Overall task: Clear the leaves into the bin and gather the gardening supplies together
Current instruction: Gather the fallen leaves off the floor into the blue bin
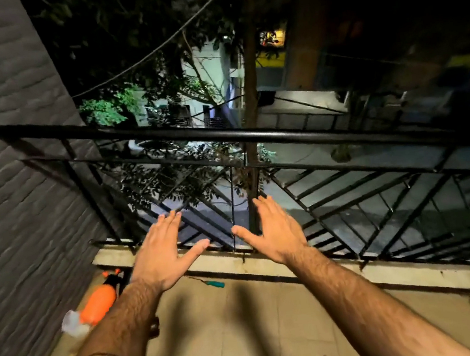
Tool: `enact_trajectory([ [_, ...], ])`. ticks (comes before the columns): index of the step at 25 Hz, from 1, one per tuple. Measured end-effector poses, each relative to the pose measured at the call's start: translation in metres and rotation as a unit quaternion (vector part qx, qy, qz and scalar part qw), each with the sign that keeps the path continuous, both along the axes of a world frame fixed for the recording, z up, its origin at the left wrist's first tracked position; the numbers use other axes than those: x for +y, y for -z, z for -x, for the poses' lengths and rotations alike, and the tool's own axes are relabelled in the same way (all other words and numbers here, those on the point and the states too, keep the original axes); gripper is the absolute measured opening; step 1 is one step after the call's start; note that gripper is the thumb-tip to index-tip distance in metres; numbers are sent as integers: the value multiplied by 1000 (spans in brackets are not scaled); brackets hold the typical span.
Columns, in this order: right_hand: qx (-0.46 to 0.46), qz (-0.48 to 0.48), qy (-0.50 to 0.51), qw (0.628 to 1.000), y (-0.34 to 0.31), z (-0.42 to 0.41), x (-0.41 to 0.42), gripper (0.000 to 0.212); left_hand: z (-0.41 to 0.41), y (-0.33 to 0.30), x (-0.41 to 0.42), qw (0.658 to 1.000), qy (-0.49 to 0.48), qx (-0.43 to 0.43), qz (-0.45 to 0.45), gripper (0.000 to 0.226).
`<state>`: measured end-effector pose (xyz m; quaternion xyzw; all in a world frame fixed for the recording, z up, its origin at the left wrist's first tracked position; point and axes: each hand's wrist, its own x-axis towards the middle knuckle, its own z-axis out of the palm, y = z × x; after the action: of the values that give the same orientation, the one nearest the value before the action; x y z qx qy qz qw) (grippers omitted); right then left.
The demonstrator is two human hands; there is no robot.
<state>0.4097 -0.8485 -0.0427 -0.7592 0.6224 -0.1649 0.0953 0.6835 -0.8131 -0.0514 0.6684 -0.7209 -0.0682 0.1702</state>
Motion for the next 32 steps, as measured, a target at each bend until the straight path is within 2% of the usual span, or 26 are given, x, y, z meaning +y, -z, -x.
enact_trajectory([
  [5, -19, -19, 70, 997, -2, -9, -22, 117, -6, -3, -50, 998, 62, 4, -15, 118],
  [13, -8, -8, 138, 990, -14, 43, -2, 110, 45, -19, -78, 989, 144, 29, -8, 122],
  [18, -6, -4, 215, 977, -21, 74, 15, 108, 97, -20, -110, 966, 257, 25, -17, 122],
  [22, 9, 5, 325, 946, -22, 89, 25, 107, 143, -18, -156, 928, 371, 25, -17, 119],
  [26, 15, 6, 446, 895, -24, 81, 42, 105, 180, -21, -190, 870, 491, 22, -23, 121],
  [32, -4, 3, 609, 793, -24, 36, 96, 109, 219, -21, -167, 763, 645, 17, -26, 117],
])
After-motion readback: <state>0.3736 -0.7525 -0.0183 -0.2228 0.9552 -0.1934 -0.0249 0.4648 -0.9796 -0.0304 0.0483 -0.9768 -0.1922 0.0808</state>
